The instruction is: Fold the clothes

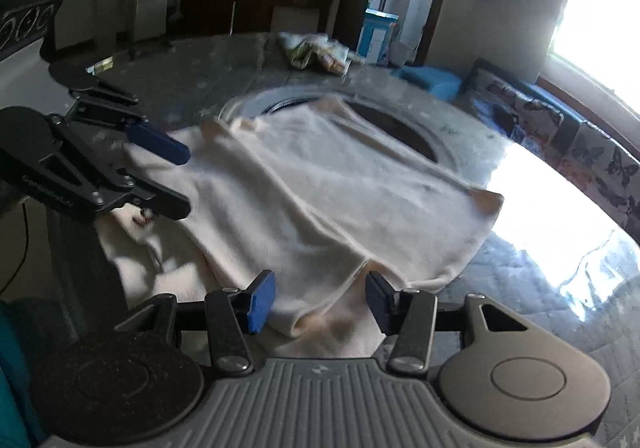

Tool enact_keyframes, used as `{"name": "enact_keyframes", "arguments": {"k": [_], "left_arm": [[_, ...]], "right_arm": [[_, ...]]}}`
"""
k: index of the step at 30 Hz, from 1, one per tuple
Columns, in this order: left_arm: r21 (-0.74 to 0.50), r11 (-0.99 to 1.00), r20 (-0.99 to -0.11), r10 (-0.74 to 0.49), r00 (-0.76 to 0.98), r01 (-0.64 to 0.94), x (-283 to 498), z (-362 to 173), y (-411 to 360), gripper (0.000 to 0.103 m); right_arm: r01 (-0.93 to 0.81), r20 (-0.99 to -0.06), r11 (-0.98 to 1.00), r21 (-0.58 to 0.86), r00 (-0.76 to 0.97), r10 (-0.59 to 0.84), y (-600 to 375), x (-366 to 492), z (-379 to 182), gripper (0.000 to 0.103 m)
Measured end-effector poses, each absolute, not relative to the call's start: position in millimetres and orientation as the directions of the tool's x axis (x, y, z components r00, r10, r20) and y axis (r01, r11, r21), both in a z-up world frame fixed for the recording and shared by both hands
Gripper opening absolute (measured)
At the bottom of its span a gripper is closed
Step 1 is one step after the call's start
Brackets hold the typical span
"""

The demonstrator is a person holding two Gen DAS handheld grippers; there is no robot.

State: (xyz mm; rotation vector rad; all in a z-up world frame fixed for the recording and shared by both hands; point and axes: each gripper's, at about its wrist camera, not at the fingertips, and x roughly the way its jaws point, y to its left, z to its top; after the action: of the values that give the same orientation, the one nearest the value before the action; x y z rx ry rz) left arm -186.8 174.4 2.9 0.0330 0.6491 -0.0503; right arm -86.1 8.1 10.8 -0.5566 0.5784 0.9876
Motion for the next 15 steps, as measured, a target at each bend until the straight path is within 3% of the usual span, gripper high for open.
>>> {"name": "enact_keyframes", "arguments": {"k": [10, 15], "left_arm": [[0.009, 0.996, -0.658, -0.063, 0.75, 0.091, -227.7, 16.2, 167.0, 0.058], [0.072, 0.985, -0.668, -0.067, 0.741, 0.154, -235.7, 5.8, 160.8, 0.06]], "right_arm": [[-0.922, -0.685, 0.338, -0.188, 0.369, 0.628, -8.4, -119.1, 23.1, 0.054], [-0.936, -0.703, 0.281, -0.213, 0.346, 0.621, -10.6, -134.5, 19.3, 0.058]]}}
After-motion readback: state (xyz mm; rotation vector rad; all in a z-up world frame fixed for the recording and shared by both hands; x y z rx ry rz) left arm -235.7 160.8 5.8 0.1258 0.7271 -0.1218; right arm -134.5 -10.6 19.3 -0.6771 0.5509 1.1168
